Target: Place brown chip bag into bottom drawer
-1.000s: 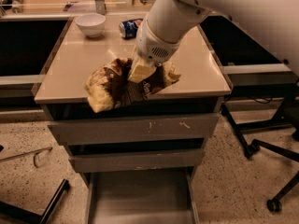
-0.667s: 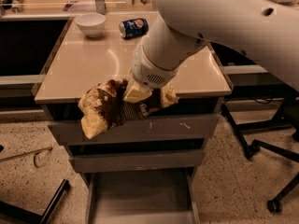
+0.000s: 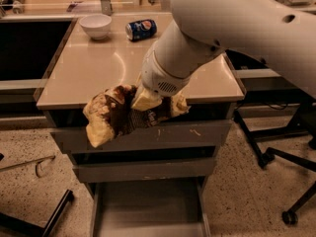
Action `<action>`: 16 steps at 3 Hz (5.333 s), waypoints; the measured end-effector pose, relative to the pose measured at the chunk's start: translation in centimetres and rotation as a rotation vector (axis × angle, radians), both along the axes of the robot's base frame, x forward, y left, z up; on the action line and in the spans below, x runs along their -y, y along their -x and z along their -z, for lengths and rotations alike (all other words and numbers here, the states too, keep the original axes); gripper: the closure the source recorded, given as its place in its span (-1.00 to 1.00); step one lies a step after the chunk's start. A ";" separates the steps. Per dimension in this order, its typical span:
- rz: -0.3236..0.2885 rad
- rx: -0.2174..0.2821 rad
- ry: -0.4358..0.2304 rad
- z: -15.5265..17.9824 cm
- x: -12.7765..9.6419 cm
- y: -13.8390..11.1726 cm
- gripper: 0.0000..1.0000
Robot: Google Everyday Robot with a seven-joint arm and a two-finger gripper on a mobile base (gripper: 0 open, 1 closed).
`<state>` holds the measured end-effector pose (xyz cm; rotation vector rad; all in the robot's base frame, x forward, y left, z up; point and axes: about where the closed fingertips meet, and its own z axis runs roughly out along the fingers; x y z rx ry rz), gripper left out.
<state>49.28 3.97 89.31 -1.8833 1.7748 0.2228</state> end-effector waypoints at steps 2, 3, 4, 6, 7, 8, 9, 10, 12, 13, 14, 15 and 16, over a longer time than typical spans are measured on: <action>0.085 -0.244 -0.127 10.5 0.9 4.7 1.00; 0.112 -0.328 -0.152 13.6 1.4 6.5 1.00; 0.112 -0.328 -0.152 13.6 1.4 6.5 1.00; 0.234 -0.345 -0.017 25.1 0.7 6.7 1.00; 0.368 -0.407 0.014 33.7 2.3 6.7 1.00; 0.495 -0.453 -0.058 38.4 3.0 7.8 1.00; 0.535 -0.400 -0.119 38.1 3.2 6.0 1.00; 0.534 -0.400 -0.119 38.1 3.1 6.0 1.00; 0.579 -0.403 -0.041 45.6 6.9 8.0 1.00; 0.636 -0.441 0.058 52.2 11.2 11.2 1.00; 0.707 -0.409 0.007 56.0 12.1 9.9 1.00; 0.732 -0.396 -0.017 56.6 12.3 9.4 1.00; 0.709 -0.417 -0.063 57.3 11.3 9.5 1.00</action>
Offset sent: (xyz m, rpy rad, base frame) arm -0.0794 -0.0153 -0.1778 0.1941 0.4114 -0.1251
